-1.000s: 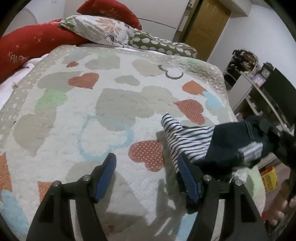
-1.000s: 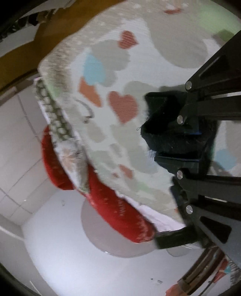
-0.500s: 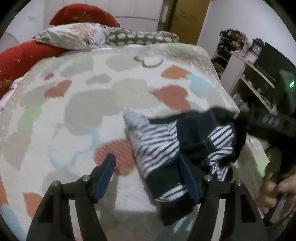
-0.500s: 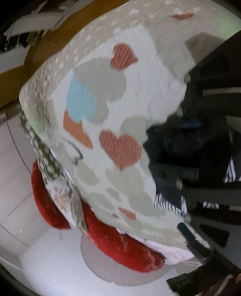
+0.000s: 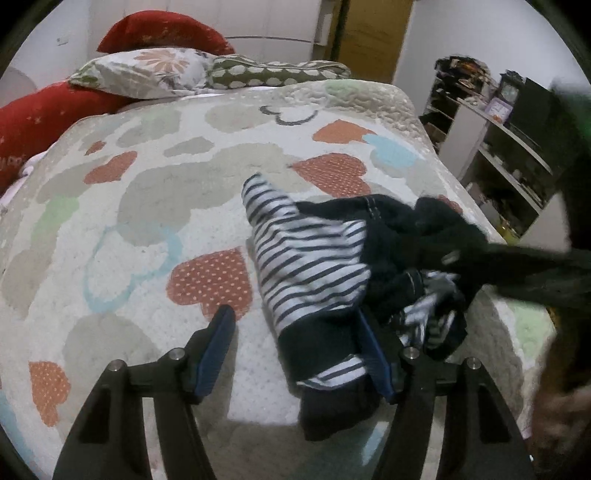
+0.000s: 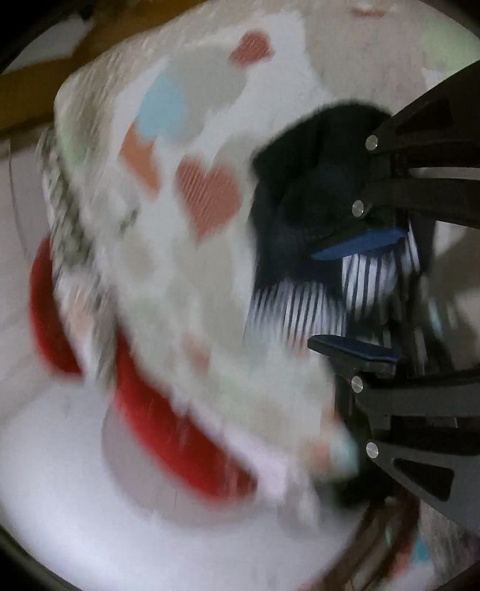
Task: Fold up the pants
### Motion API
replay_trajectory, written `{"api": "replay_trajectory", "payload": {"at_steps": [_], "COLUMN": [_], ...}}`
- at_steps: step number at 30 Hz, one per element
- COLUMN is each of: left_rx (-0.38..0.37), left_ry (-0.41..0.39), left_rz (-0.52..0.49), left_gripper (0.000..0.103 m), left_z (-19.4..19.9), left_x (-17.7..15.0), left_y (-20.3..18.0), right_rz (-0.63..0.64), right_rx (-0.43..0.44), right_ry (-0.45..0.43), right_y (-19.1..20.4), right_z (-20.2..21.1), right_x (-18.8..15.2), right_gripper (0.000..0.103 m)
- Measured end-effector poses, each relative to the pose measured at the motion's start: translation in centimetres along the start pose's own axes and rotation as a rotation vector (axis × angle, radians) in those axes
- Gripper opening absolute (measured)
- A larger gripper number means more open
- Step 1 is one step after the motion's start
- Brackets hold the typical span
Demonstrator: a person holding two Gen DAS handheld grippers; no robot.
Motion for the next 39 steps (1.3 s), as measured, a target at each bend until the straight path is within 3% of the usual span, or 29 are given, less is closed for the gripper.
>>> {"api": "replay_trajectory", "payload": {"at_steps": [1,4,8,10,14,17,18,19,20,21,22,27,31,36,39], "left_rx": [-0.003,-0.031,-0.102,-0.096,-0.102,-0.105,-0.084,-0.080,-0.082,-0.080,-0.077,-0.051,-0.035,-0.086,-0.146], "left_ry": [0.002,0.009,-0.007,-0.035,-0.062,-0.059,-0.045,-0.025,-0.010,-0.016,-0.027,-0.046,-0.051,-0.014,-0.014], "left_rz": [-0.002,0.016,0.094,0.092,0.062,0.013,-0.018,-0.029,-0.030,-0.027,-0.027,-0.033,-0.044,-0.034,-0.006], "left_gripper": [0.066,0.065,0.065,0.065,0.065,0.065,0.061,0.047,0.046,0.044,0.043,0.042,0.043,0.044,0.044], "left_z": [-0.1,0.3,2.2,3.0,3.1,1.9,1.1,0.4,0.0,0.0,0.2,0.1,0.2,0.8,2.8], "left_x": [0.0,-0.3,-1.2,-1.3,-0.6,-0.1,-0.2,-0.4,-0.7,-0.8,-0.8,-0.9,-1.1,-1.0,-0.8], "left_y": [0.0,0.1,0.7,0.9,0.4,-0.7,-1.2,-1.3,-1.4,-1.3,-1.3,-1.5,-1.8,-1.2,-0.5], "right_rz": [-0.002,-0.073,0.029,0.124,0.323,0.418,0.438,0.456,0.463,0.464,0.458,0.374,0.374,0.331,0.149], "right_rx": [-0.082,-0.066,-0.171,-0.219,-0.207,-0.198,-0.209,-0.226,-0.242,-0.256,-0.251,-0.185,-0.295,-0.387,-0.274], "right_ry": [-0.014,-0.058,-0.048,-0.069,-0.109,-0.025,0.013,0.075,0.117,0.157,0.180,0.120,0.077,0.065,-0.017], "right_y": [-1.7,-3.6,-2.6,-1.0,3.2,4.5,4.5,4.3,3.9,3.4,3.3,4.3,3.5,1.3,-0.4], "right_z": [-0.8,-0.6,0.2,0.9,1.7,-0.8,-1.8,-3.4,-4.6,-5.6,-6.0,-4.2,-5.6,-8.1,-4.9], "right_x": [-0.3,-1.2,-1.5,-0.8,1.2,2.0,2.0,1.9,1.7,1.3,0.9,2.8,5.3,6.3,7.8], "right_gripper": [0.023,0.022,0.022,0.028,0.064,0.066,0.066,0.066,0.060,0.045,0.013,0.006,0.001,0.001,0.003]}}
Point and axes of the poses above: each gripper's, at about its wrist camera, not at the fingertips, and z roughly against the way its jaws point, y to its left, x to its top, the point moved 7 cm from there along -z, roughly the way its jaws point, and after that the axes turned 7 degrees about -z, right-handed, at the moved point
